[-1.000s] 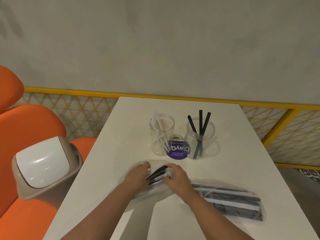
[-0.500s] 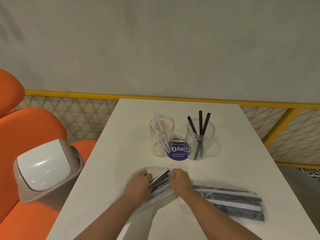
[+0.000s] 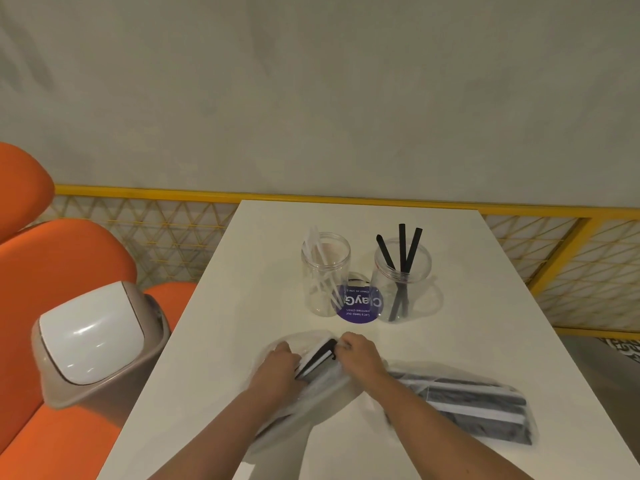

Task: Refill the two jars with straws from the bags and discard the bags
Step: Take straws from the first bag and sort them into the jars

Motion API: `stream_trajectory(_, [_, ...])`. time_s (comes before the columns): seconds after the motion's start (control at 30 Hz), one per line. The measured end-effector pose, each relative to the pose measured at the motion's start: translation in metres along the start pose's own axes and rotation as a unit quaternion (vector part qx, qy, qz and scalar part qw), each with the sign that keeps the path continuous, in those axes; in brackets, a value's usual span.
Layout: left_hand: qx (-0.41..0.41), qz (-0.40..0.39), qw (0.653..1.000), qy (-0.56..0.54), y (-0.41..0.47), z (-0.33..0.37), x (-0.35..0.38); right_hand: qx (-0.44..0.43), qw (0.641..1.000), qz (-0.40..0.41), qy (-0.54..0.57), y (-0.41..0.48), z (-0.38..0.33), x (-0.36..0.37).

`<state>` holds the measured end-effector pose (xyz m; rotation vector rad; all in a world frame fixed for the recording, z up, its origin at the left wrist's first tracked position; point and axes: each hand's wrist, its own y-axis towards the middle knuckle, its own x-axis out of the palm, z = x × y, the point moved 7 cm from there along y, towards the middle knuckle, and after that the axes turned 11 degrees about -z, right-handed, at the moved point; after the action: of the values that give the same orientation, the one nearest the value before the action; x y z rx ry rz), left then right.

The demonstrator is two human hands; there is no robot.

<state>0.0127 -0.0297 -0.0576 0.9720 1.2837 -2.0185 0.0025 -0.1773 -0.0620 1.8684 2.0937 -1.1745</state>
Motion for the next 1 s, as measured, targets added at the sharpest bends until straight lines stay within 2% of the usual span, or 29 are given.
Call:
stream_trajectory(0.1, [0.024, -0.018, 1.0, -0.008, -0.002, -0.001, 0.007, 0.042, 0.998, -0.024, 0.043, 0.001, 0.004, -0.001])
stream_trajectory(0.23, [0.041, -0.017, 0.999, -0.007, -0.006, -0.001, 0.005, 0.124, 0.98, -0.065, 0.14, -0.003, 0.014, 0.001])
stream_trajectory(0.3, [0.045, 0.002, 0.999, -0.023, -0.009, -0.001, -0.001, 0.151, 0.973, -0.084, 0.151, -0.007, 0.019, 0.0])
stream_trajectory(0.4, [0.055, 0.058, 0.993, -0.089, -0.017, -0.006, -0.014, 0.119, 0.985, -0.104, 0.071, -0.005, 0.02, -0.002])
stream_trajectory(0.53, [0.066, 0.102, 0.985, -0.119, -0.023, -0.01, -0.026, 0.057, 0.991, -0.123, 0.011, -0.01, 0.013, -0.004])
stream_trajectory(0.63, [0.072, 0.102, 0.978, -0.168, -0.026, -0.01, -0.032, 0.044, 0.983, -0.148, -0.095, -0.013, 0.006, -0.006])
stream_trajectory(0.77, [0.109, 0.069, 0.951, -0.281, -0.03, -0.004, -0.035, 0.051, 0.957, -0.167, -0.232, -0.018, 0.001, -0.008])
stream_trajectory(0.9, [0.137, 0.071, 0.916, -0.371, -0.031, 0.005, -0.048, 0.029, 0.946, -0.199, -0.254, -0.027, -0.012, -0.011])
stream_trajectory(1.0, [0.143, 0.092, 0.89, -0.422, -0.032, 0.008, -0.062, 0.001, 0.96, -0.184, -0.21, -0.03, -0.024, -0.019])
